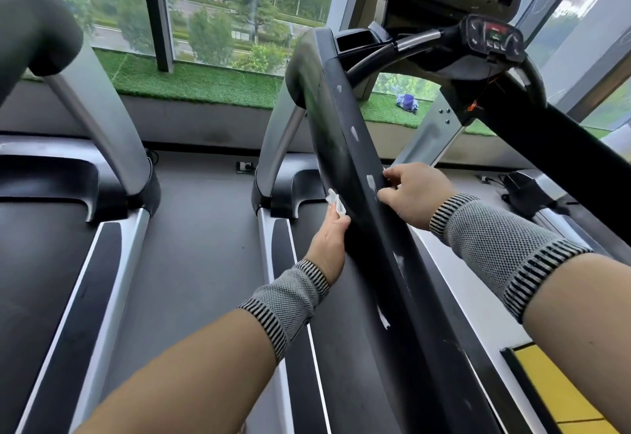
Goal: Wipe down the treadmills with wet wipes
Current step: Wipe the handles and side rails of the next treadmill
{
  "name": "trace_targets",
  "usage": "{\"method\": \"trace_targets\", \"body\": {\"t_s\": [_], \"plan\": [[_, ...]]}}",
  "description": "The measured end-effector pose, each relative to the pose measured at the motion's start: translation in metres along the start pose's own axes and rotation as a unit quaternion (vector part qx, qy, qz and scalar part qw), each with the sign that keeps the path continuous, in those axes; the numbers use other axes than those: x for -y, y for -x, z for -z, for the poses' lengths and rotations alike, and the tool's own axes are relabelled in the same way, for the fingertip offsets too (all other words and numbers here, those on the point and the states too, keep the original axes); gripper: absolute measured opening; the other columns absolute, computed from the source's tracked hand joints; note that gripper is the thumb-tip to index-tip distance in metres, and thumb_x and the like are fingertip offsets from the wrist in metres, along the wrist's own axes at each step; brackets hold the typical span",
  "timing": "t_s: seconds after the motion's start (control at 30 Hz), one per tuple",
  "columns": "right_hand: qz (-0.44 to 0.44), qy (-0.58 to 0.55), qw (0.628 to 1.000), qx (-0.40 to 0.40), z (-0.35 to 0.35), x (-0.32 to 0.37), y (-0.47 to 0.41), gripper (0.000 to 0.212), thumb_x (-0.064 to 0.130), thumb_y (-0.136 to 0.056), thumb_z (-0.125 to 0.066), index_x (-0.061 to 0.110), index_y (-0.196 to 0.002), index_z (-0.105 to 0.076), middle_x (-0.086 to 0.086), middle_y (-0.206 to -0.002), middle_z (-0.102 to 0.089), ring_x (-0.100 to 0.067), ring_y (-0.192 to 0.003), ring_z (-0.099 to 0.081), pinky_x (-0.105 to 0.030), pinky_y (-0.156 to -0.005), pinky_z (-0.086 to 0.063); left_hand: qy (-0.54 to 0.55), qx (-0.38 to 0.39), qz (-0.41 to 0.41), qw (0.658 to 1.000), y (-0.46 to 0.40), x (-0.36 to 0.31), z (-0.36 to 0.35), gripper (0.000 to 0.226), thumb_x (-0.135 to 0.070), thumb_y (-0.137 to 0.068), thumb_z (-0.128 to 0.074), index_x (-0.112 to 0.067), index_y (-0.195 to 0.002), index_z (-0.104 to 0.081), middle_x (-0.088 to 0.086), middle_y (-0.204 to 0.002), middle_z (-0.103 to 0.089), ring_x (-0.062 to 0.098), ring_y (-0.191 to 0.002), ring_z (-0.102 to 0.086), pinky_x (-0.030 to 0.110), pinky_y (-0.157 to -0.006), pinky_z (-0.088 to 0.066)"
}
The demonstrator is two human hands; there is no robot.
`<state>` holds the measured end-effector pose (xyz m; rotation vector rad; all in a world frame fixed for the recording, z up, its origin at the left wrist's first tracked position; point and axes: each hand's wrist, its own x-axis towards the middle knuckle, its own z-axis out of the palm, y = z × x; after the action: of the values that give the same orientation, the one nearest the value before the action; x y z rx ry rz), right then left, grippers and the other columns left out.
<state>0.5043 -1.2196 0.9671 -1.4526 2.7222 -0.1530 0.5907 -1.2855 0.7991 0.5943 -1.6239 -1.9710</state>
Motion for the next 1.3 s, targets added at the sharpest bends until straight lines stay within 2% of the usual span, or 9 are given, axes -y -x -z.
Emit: {"method": "trace_targets", "body": {"t_s": [0.23, 0.4, 0.5, 0.63, 0.7, 0.8, 1.0, 1.17, 1.3], "plan": [[0.027, 0.03, 0.999, 0.008, 0.0, -0.004, 0.011, 0.028, 0.029, -0.088, -0.055, 0.013, -0.108, -0.067, -0.007, -0.108, -0.066, -0.027, -0.105, -0.056, -0.03, -0.087, -0.043, -0.03, 0.002, -0.058, 0.998, 0.071, -0.007, -0.03, 0.082, -0.049, -0.083, -0.033, -0.015, -0.153, -0.006, -0.008, -0.16, -0.004, -0.004, -0.144, -0.003, 0.031, -0.122, -0.006], [0.034, 0.034, 0.999, 0.015, 0.001, -0.002, 0.015, 0.027, 0.03, -0.086, -0.058, 0.015, -0.106, -0.069, -0.005, -0.102, -0.067, -0.025, -0.1, -0.058, -0.028, -0.084, -0.043, -0.088, -0.024, -0.058, 0.994, 0.041, -0.031, -0.024, 0.075, -0.042, -0.087, -0.027, -0.012, -0.153, -0.007, -0.003, -0.161, -0.002, -0.001, -0.145, 0.001, 0.025, -0.121, -0.002], [0.029, 0.031, 0.999, 0.019, 0.0, -0.003, 0.016, 0.027, 0.024, -0.089, -0.054, 0.013, -0.108, -0.068, -0.007, -0.108, -0.067, -0.027, -0.104, -0.058, -0.029, -0.089, -0.044, -0.102, -0.031, -0.07, 0.992, 0.046, -0.032, -0.032, 0.073, -0.039, -0.087, -0.026, -0.013, -0.152, -0.006, -0.003, -0.161, 0.0, 0.002, -0.146, 0.004, 0.028, -0.121, 0.0], [0.02, 0.019, 0.999, 0.025, 0.003, -0.004, 0.013, 0.027, 0.012, -0.087, -0.047, 0.013, -0.1, -0.071, -0.008, -0.102, -0.068, -0.028, -0.099, -0.06, -0.029, -0.087, -0.047, -0.135, -0.002, -0.123, 0.983, 0.083, -0.017, -0.044, 0.078, -0.05, -0.084, -0.027, -0.016, -0.151, -0.006, -0.008, -0.158, 0.005, -0.006, -0.143, 0.009, 0.016, -0.117, 0.002], [0.017, 0.014, 0.999, 0.034, 0.006, -0.003, 0.014, 0.03, 0.007, -0.086, -0.044, 0.012, -0.099, -0.071, -0.008, -0.099, -0.069, -0.028, -0.097, -0.06, -0.028, -0.084, -0.048, -0.16, 0.003, -0.122, 0.98, 0.078, -0.019, -0.042, 0.076, -0.047, -0.086, -0.027, -0.014, -0.152, -0.007, -0.007, -0.158, 0.005, -0.006, -0.142, 0.01, 0.014, -0.115, 0.004], [0.01, 0.015, 0.999, 0.042, 0.009, 0.0, 0.014, 0.033, 0.006, -0.086, -0.043, 0.011, -0.103, -0.07, -0.007, -0.104, -0.068, -0.028, -0.099, -0.06, -0.029, -0.089, -0.048, -0.172, -0.011, -0.088, 0.981, 0.054, -0.04, -0.036, 0.071, -0.039, -0.088, -0.025, -0.011, -0.152, -0.008, -0.002, -0.16, 0.003, -0.004, -0.141, 0.008, 0.017, -0.117, 0.005], [0.007, 0.031, 0.999, 0.037, 0.005, 0.002, 0.017, 0.034, 0.008, -0.088, -0.043, 0.01, -0.113, -0.067, -0.01, -0.115, -0.066, -0.03, -0.107, -0.059, -0.033, -0.095, -0.047, -0.208, 0.009, -0.122, 0.97, 0.084, -0.031, -0.044, 0.083, -0.055, -0.081, -0.02, -0.015, -0.153, -0.004, -0.012, -0.156, 0.01, -0.007, -0.141, 0.014, 0.017, -0.117, 0.006], [0.004, 0.03, 0.999, 0.026, 0.004, 0.005, 0.019, 0.035, 0.006, -0.086, -0.043, 0.009, -0.111, -0.067, -0.011, -0.115, -0.065, -0.031, -0.107, -0.058, -0.032, -0.092, -0.047, -0.225, 0.027, -0.106, 0.968, 0.071, -0.041, -0.035, 0.071, -0.041, -0.091, -0.023, -0.012, -0.153, -0.005, -0.005, -0.159, 0.009, -0.005, -0.14, 0.015, 0.016, -0.116, 0.008], [-0.015, 0.014, 0.999, 0.024, 0.004, 0.007, 0.018, 0.037, 0.005, -0.085, -0.043, 0.01, -0.113, -0.067, -0.009, -0.116, -0.066, -0.028, -0.11, -0.057, -0.033, -0.096, -0.046, -0.236, 0.027, -0.107, 0.965, 0.055, -0.054, -0.029, 0.07, -0.038, -0.09, -0.021, -0.01, -0.152, -0.006, -0.001, -0.16, 0.008, -0.005, -0.139, 0.014, 0.007, -0.109, 0.011]]}}
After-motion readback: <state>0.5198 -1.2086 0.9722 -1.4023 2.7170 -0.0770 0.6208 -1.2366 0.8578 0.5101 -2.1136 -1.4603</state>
